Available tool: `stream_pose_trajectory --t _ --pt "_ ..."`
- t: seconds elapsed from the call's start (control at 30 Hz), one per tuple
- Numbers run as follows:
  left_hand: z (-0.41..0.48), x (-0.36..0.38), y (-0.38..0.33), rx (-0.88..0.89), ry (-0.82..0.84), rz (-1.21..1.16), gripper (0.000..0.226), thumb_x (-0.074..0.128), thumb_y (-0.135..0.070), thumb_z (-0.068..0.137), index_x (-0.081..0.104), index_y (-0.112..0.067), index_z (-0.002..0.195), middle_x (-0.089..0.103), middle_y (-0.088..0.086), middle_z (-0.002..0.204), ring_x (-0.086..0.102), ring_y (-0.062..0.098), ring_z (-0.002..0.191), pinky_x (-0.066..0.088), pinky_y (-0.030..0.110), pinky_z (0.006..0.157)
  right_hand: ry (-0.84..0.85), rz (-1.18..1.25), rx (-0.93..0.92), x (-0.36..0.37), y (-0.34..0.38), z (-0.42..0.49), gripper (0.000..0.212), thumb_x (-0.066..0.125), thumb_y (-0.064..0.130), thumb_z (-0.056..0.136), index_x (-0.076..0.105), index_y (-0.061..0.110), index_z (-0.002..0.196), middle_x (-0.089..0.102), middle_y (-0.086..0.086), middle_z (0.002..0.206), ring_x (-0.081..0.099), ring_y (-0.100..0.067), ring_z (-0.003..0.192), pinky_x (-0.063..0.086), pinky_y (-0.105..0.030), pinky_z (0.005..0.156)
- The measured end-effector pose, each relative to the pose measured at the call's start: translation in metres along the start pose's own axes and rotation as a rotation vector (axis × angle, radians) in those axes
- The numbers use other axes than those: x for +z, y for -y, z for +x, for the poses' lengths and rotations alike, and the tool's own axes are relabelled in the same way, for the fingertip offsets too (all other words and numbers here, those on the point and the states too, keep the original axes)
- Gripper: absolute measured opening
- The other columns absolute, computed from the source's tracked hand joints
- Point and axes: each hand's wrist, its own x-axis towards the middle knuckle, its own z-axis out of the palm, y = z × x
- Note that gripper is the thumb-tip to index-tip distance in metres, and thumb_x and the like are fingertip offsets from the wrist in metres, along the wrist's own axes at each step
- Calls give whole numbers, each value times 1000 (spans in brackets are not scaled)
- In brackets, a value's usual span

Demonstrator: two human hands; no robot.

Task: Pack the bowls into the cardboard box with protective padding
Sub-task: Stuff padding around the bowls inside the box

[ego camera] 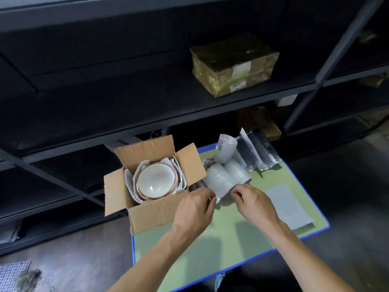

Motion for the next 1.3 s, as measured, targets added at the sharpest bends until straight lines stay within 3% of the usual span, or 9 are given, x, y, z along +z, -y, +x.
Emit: stream_pose_trajectory --t 0.1,0.4,0.53,0.67,0.8,0.9,1.07,1.3 --pt "15 19 -12 -35 42 6 21 47 -33 97 64 -20 93 59 -2 85 58 20 81 45 38 68 28 -6 14 -8 -24 7 9 55 25 95 62 25 90 59 7 88 60 -21 81 47 -35 65" --pt "72 51 -35 -110 86 75 28 47 -36 98 64 -21 115 64 -1 106 62 22 97 51 39 77 -16 19 116 -42 -91 54 25 55 23 97 63 19 121 63 1 115 61 -23 106 50 -37 85" --pt "101 61 -45 -119 104 75 28 48 -35 99 62 -21 120 63 1 106 61 25 99 50 39 78 -7 -19 168 -51 -118 89 9 55 25 97 59 18 102 60 -3 102 57 -29 97 42 -36 75" --pt "119 72 -52 -122 130 74 29 47 -36 99 62 -20 118 62 2 105 61 27 96 51 41 79 72 -4 225 -45 -129 124 37 58 33 96 60 13 128 63 -8 123 57 -31 117 46 -38 89" --pt "123 81 -56 -141 149 90 29 43 -39 97 60 -22 113 61 1 103 60 27 94 51 43 77 139 -10 240 -34 -131 143 19 55 30 92 69 19 97 69 -6 95 63 -31 97 46 -34 72" --pt "127 85 -55 -158 151 86 28 43 -38 96 62 -23 111 62 1 101 60 27 92 51 43 77 178 -8 254 -36 -133 144 21 48 16 91 67 19 85 67 -1 78 64 -30 86 45 -31 65" --pt "139 92 -58 -140 136 40 26 46 -33 98 67 -23 110 66 0 101 63 24 91 51 39 79 76 33 293 -60 -136 133 22 42 13 90 63 19 88 71 -8 92 62 -35 88 51 -36 71" --pt "170 93 -94 -179 115 -139 31 47 -40 102 63 -16 115 73 2 100 66 25 95 47 32 81 -21 168 182 -104 -129 94 10 51 24 95 57 25 87 66 5 80 62 -25 79 51 -41 72"
